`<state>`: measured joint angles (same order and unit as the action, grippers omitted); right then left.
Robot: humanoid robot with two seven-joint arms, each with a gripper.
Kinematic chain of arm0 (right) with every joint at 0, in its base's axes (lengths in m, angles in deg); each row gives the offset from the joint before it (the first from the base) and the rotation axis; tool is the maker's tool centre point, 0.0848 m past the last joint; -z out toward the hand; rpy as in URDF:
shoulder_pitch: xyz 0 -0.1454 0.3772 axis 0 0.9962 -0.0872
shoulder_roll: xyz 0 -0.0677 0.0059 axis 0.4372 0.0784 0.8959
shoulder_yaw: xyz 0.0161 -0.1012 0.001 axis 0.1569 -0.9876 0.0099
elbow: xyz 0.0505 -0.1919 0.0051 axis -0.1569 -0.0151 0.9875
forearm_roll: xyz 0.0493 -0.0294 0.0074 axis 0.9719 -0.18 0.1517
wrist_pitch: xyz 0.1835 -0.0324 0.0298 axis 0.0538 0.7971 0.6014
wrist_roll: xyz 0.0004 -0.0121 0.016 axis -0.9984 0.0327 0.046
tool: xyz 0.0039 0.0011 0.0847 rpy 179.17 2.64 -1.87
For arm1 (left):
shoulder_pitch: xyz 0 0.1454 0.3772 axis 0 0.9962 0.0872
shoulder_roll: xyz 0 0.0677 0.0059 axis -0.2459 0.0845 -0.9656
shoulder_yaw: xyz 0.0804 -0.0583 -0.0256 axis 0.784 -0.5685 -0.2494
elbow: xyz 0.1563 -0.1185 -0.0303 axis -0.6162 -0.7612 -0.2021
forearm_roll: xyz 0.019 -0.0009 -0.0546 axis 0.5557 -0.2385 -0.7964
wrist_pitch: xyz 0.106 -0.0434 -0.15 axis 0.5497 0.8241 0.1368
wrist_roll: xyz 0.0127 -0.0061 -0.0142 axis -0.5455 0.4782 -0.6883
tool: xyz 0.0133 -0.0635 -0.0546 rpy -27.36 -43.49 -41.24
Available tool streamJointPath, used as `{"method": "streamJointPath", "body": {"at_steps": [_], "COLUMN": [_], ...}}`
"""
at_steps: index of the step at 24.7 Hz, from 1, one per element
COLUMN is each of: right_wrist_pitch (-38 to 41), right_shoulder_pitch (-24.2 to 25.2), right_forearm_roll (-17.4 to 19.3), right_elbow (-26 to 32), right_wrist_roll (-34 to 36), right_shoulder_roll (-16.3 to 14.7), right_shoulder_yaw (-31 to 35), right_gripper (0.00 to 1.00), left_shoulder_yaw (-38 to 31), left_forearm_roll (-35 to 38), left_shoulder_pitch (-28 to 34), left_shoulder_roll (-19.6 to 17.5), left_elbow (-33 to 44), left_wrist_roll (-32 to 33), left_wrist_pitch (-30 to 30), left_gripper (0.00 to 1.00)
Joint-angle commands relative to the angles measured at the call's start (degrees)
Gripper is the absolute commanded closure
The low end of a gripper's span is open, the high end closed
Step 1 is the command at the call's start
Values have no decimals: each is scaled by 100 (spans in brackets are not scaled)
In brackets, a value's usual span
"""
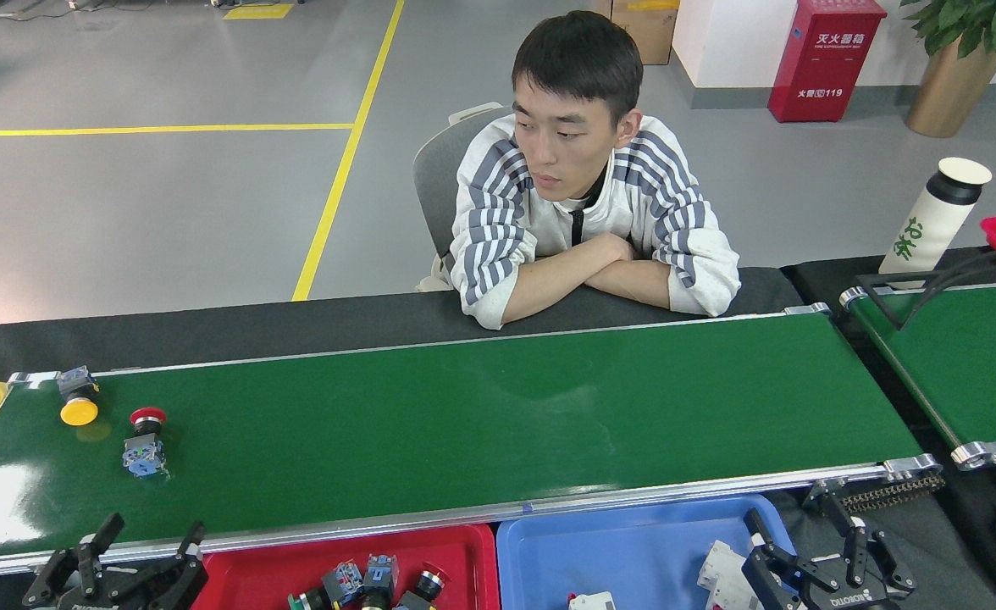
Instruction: Pick switch part from conveyor to tray
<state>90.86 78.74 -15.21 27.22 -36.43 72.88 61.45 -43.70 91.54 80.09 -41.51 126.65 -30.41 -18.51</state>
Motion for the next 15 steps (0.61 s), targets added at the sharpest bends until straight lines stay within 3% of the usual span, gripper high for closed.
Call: {"method": "streamJointPath", "body": {"at_steps": [1,3,12,14,15], "right_wrist_pitch": [19,19,19,19,28], "right_shoulder_pitch": [19,37,37,37,37], "right_forearm_roll": [0,0,0,0,0], "right_elbow": [77,77,77,77,77], "right_wrist_roll": [17,17,17,17,17], "right_shoulder_roll": [-13,-13,-13,-22,-22], "right_shoulder_yaw": [16,16,16,16,16], "right_gripper": [3,3,3,3,3], "left_shoulder_yaw": [15,23,278,472,709], "left_forearm_roll": [-2,7,16,16,16], "left_shoulder_pitch": [-274,-494,-1865,-2208,-2393], "left_shoulder_roll": [-259,-523,-1085,-1270,-1455], "left_elbow": [-253,-630,-2608,-3162,-3531], "left_wrist_roll": [27,27,-26,-78,-193], "left_wrist_pitch": [380,397,424,512,599], "left_gripper": [2,2,3,10,21]}}
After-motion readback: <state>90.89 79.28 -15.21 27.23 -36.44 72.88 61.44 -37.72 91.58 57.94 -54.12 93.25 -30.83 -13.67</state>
